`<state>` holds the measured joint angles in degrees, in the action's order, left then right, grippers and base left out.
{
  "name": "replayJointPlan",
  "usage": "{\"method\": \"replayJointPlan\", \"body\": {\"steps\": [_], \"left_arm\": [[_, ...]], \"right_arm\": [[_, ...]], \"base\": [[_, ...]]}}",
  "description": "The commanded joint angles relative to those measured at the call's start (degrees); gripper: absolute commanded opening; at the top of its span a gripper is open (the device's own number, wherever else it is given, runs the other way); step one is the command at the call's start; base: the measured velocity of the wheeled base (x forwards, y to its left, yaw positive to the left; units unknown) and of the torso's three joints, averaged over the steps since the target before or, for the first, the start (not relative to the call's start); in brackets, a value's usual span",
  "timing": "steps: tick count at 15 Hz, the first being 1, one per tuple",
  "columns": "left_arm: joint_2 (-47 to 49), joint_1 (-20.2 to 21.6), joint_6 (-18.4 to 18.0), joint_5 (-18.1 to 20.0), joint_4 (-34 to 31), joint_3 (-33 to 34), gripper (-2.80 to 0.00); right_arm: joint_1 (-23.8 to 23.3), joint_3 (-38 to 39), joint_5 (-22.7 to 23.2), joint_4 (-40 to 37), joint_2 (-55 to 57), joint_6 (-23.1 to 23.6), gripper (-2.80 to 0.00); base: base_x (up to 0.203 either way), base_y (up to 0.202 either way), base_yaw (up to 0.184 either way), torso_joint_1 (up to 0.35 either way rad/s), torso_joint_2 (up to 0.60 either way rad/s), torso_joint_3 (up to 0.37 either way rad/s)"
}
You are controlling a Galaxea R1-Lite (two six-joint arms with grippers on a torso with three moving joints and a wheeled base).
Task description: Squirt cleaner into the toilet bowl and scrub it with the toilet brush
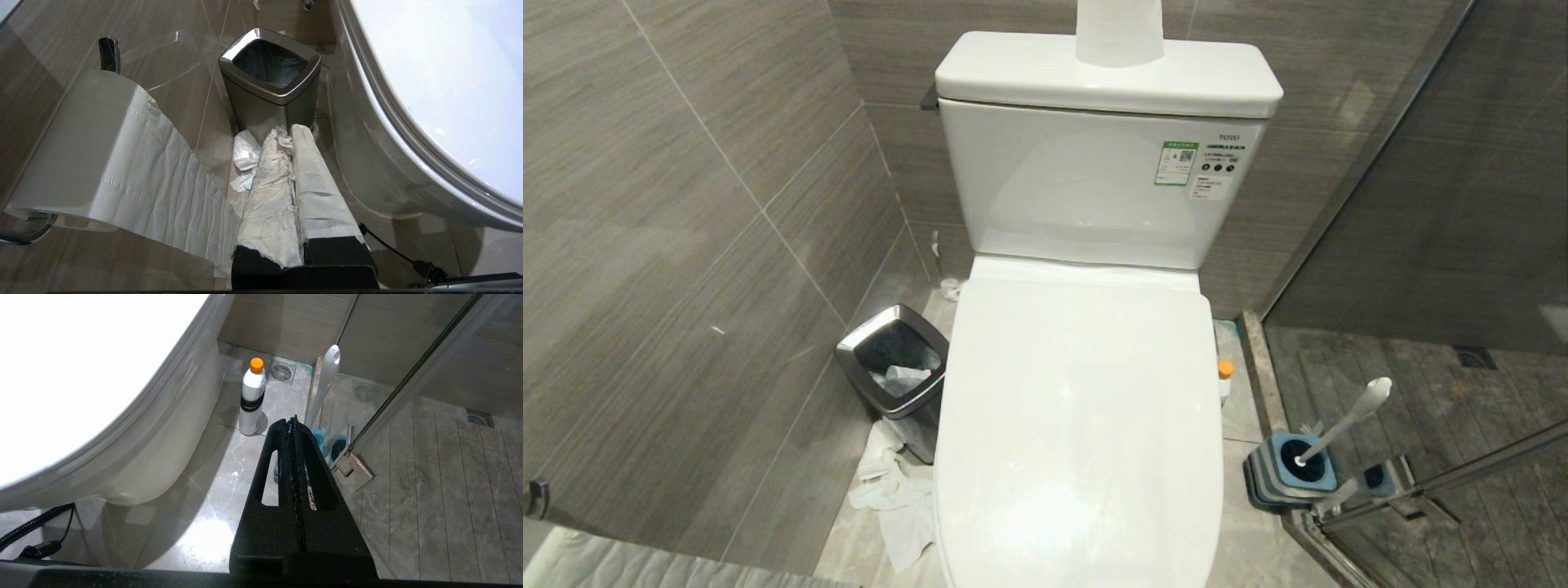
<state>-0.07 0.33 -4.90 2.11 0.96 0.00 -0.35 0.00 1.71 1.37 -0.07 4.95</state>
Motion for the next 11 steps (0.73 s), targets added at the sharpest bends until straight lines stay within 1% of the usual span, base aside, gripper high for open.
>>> {"method": "replayJointPlan", "body": {"steps": [1, 4, 6, 9, 11], "left_arm": [[0.0, 0.0, 0.0, 0.0, 0.0, 0.4, -2.80], [0.0, 0.0, 0.0, 0.0, 0.0, 0.4, -2.80], [0.0, 0.0, 0.0, 0.0, 0.0, 0.4, -2.80], [-0.1, 0.0, 0.0, 0.0, 0.0, 0.4, -2.80], [0.0, 0.0, 0.0, 0.0, 0.0, 0.4, -2.80]], "right_arm": [[0.0, 0.7, -0.1, 0.0, -0.1, 0.0, -2.80], [0.0, 0.7, -0.3, 0.0, 0.0, -0.2, -2.80], [0.0, 0.5, -0.5, -0.3, 0.0, -1.5, -2.80], [0.0, 0.5, -0.7, -0.3, 0.0, -2.1, -2.80], [0.0, 0.7, -1.1, 0.0, 0.0, -3.6, -2.80]], "base": [[0.000, 0.000, 0.000, 0.000, 0.00, 0.000], [0.000, 0.000, 0.000, 0.000, 0.00, 0.000], [0.000, 0.000, 0.000, 0.000, 0.00, 0.000], [0.000, 0.000, 0.000, 0.000, 0.00, 0.000], [0.000, 0.000, 0.000, 0.000, 0.00, 0.000]]}}
